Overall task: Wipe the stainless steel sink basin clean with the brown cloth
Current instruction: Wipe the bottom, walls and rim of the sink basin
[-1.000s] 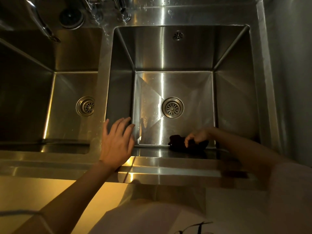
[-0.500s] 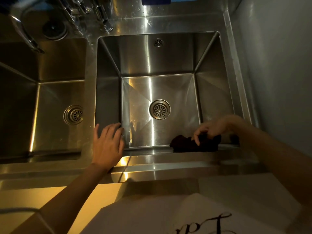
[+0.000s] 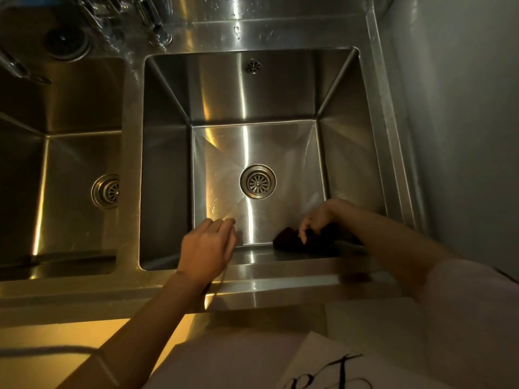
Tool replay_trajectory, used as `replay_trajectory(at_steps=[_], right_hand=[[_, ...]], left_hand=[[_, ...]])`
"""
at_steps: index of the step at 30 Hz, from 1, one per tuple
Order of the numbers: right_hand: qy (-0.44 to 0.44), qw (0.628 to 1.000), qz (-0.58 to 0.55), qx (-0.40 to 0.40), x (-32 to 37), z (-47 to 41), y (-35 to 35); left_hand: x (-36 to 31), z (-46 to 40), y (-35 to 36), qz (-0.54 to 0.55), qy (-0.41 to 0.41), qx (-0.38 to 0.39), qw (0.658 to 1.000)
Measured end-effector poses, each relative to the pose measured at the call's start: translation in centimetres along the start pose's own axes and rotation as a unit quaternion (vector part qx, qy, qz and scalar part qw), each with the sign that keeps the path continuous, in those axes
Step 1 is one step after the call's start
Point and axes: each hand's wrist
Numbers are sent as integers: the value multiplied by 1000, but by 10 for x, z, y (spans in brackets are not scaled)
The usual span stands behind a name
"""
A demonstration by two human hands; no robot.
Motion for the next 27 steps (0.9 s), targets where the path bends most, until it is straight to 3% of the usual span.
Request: replay_trajectory(at_steps=[9, 22, 27], right_hand=[[9, 1000, 19, -16, -4, -18, 6], [-49, 996, -74, -23, -20, 97, -3], [-48, 997, -62, -19, -10, 77, -1]], left_hand=[[0, 3, 3, 16, 0, -17, 1000], [-3, 3, -1, 27, -2, 5, 1000], [-4, 2, -2, 27, 12, -2, 1000]])
Point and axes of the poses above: each hand's wrist, its own z-axis away from the middle knuckle, its own y-axis out of the palm, x = y × z, and after that the axes turned 12 degrees about -x, right-handed
